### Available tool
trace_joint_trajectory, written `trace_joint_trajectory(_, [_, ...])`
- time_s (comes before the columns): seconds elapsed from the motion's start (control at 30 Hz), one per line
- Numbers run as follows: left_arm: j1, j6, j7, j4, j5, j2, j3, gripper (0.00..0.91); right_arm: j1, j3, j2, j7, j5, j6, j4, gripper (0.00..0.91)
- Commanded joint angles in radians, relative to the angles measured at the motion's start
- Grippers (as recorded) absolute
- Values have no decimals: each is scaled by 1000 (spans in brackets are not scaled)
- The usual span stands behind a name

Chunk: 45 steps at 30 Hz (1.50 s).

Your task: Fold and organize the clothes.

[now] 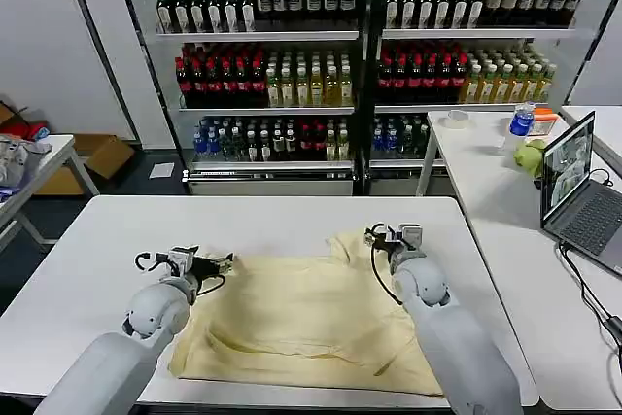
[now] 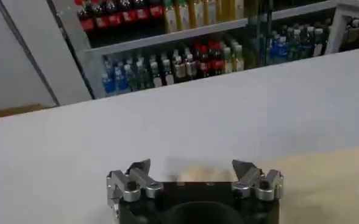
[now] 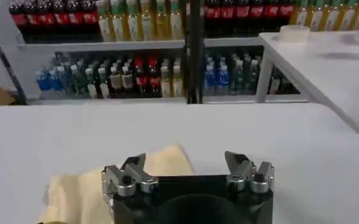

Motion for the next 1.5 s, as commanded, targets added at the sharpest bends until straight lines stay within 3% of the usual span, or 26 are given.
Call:
trace_joint_trajectory(0.03, [4, 0, -1, 14, -2, -2, 11, 30, 22, -9, 20, 2, 24, -1, -58, 363])
trace_joint_trajectory(0.07, [8, 0, 0, 10, -4, -1, 10, 20, 21, -9, 21, 3, 28, -1, -61, 171])
trace_joint_trajectory(0.13, [16, 0, 1, 2, -9, 1, 9, 10, 19, -9, 22, 6, 38, -2, -65, 0])
trace_joint_trajectory(0.73, [63, 0, 9, -29, -43, 13, -11, 10, -3, 0, 25, 8, 72, 2, -30, 0])
trace_joint_trajectory(0.93, [60, -1, 8, -44, -53, 8, -22, 10, -17, 3, 18, -14, 26, 78, 26, 0])
trace_joint_trajectory(1.1, [73, -1, 17, -87, -72, 21, -45, 10, -41, 12, -11, -25, 21, 115, 140, 0])
trace_joint_trajectory(1.5, [156, -1, 22, -236, -128, 75, -158, 10, -197, 74, -84, -28, 21, 106, 406, 0])
